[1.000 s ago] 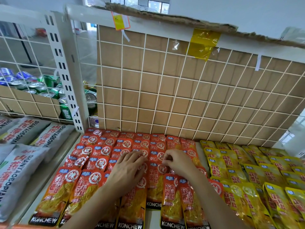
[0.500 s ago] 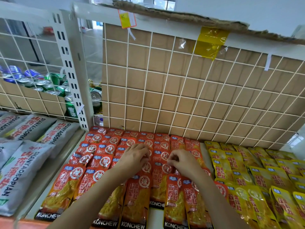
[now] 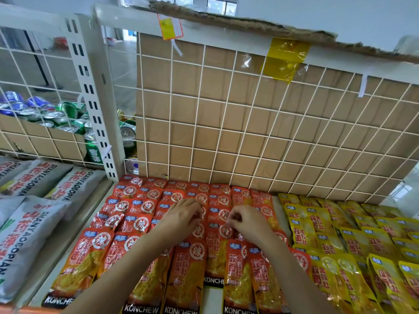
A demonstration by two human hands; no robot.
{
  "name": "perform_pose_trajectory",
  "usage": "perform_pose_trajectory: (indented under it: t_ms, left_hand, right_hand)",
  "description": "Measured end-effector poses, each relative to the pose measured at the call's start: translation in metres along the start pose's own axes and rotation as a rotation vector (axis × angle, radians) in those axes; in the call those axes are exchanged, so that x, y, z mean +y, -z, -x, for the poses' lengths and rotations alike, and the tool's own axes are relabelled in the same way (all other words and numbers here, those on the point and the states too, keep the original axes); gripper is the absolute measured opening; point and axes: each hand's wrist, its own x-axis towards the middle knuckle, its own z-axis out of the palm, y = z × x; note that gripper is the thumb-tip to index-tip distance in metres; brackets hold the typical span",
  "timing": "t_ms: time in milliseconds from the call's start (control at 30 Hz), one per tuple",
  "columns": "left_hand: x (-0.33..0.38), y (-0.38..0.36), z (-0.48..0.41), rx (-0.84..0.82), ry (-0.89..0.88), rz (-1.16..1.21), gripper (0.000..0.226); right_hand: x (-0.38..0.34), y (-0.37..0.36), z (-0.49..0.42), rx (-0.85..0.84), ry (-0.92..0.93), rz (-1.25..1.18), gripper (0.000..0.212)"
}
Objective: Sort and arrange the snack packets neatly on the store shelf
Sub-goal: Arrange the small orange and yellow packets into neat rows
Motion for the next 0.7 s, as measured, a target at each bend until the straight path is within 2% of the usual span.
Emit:
perform_pose_trajectory:
  t_ms: [200,567,700]
  left_hand:
    - [0.006,-0.001,0.003,0.0,-0.003,-0.014,0.03]
    - [0.011,0.002,0.0,-0.035,0.011,-0.03,0.035]
    - [0.014,0.004,-0.002,-0.055,0.027,-0.039,0.04]
  right_hand:
    - [0.0,-0.001,0.0,-0.003,0.002,0.003,0.008]
    - [0.004,-0.003,-0.001,0.007,0.018,-0.037,0.009]
    - [0.006,-0.002,-0.003,0.112,0.036,-0.079,0.01]
